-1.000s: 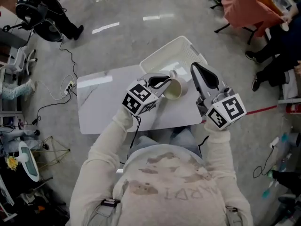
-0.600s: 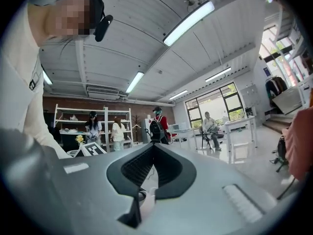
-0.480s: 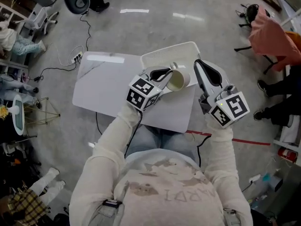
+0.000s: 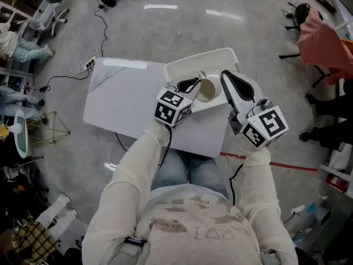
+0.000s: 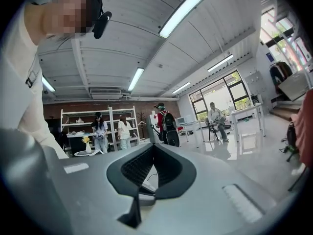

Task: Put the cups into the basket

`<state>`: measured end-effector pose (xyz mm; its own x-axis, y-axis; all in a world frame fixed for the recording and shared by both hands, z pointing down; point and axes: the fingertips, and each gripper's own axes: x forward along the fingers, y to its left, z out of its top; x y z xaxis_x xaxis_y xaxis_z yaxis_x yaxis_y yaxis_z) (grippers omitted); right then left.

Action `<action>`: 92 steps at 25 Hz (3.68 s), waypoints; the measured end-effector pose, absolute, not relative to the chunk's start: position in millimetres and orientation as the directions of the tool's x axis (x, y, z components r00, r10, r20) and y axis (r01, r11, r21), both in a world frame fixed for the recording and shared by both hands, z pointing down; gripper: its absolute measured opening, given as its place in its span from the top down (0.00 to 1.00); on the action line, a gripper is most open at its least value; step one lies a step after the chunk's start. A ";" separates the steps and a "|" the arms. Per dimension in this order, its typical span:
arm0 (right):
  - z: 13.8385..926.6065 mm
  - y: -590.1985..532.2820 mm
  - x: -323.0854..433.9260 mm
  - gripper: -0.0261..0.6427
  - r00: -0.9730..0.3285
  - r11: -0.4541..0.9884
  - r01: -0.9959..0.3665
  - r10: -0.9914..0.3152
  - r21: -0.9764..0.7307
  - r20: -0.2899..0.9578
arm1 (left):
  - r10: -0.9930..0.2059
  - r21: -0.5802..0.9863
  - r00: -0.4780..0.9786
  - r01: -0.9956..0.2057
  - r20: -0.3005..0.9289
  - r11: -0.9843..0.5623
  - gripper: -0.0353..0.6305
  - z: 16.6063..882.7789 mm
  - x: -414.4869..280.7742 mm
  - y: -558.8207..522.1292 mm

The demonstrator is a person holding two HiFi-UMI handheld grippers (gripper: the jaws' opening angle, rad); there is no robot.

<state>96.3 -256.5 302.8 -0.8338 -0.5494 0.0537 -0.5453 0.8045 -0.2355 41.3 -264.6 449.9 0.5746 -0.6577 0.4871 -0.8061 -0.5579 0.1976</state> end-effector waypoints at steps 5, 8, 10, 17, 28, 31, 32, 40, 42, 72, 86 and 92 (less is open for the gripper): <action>323.0 -279.5 91.3 0.92 -0.823 0.788 -0.562 -0.564 -0.250 0.071 | -0.618 0.161 0.597 -0.773 0.512 -0.613 0.90 489.9 47.0 -297.2; 334.4 -292.1 89.2 0.92 -0.809 0.771 -0.582 -0.582 -0.259 0.085 | -0.588 0.163 0.620 -0.747 0.519 -0.644 0.90 510.0 51.5 -310.4; 345.6 -299.7 89.1 0.92 -0.801 0.760 -0.593 -0.591 -0.265 0.096 | -0.569 0.181 0.637 -0.733 0.520 -0.655 0.90 525.6 54.6 -317.3; 386.7 -332.2 85.3 0.92 -0.775 0.724 -0.625 -0.621 -0.292 0.119 | -0.494 0.183 0.668 -0.679 0.557 -0.711 0.91 579.3 58.8 -341.0; 428.8 -357.7 99.6 0.92 -0.741 0.677 -0.662 -0.657 -0.321 0.140 | -0.430 0.167 0.585 -0.704 0.688 -0.690 0.91 662.9 70.4 -381.3; 435.5 -358.0 107.6 0.92 -0.731 0.665 -0.673 -0.666 -0.322 0.152 | -0.401 0.168 0.567 -0.703 0.719 -0.691 0.91 682.5 72.5 -378.1; 438.0 -359.3 111.0 0.92 -0.727 0.661 -0.677 -0.669 -0.323 0.154 | -0.396 0.167 0.560 -0.705 0.728 -0.690 0.91 688.9 71.5 -377.8; 456.3 -367.5 139.2 0.92 -0.703 0.632 -0.701 -0.690 -0.331 0.171 | -0.379 0.114 0.469 -0.734 0.798 -0.670 0.91 730.6 60.2 -379.6; 458.9 -368.2 143.9 0.92 -0.701 0.629 -0.703 -0.691 -0.333 0.174 | -0.373 0.090 0.447 -0.730 0.813 -0.677 0.91 735.6 61.7 -379.9; 404.4 -353.0 137.9 0.92 -0.725 0.665 -0.679 -0.676 -0.311 0.135 | -0.522 0.151 0.609 -0.724 0.597 -0.673 0.94 606.5 73.6 -380.9; 311.3 -311.2 105.6 0.92 -0.758 0.725 -0.644 -0.647 -0.242 0.079 | -0.607 0.168 0.739 -0.664 0.291 -0.728 0.95 367.7 57.1 -319.8; 281.6 -275.6 90.2 0.92 -0.770 0.746 -0.629 -0.637 -0.220 0.043 | -0.635 0.122 0.753 -0.656 0.175 -0.745 0.95 298.7 43.5 -278.5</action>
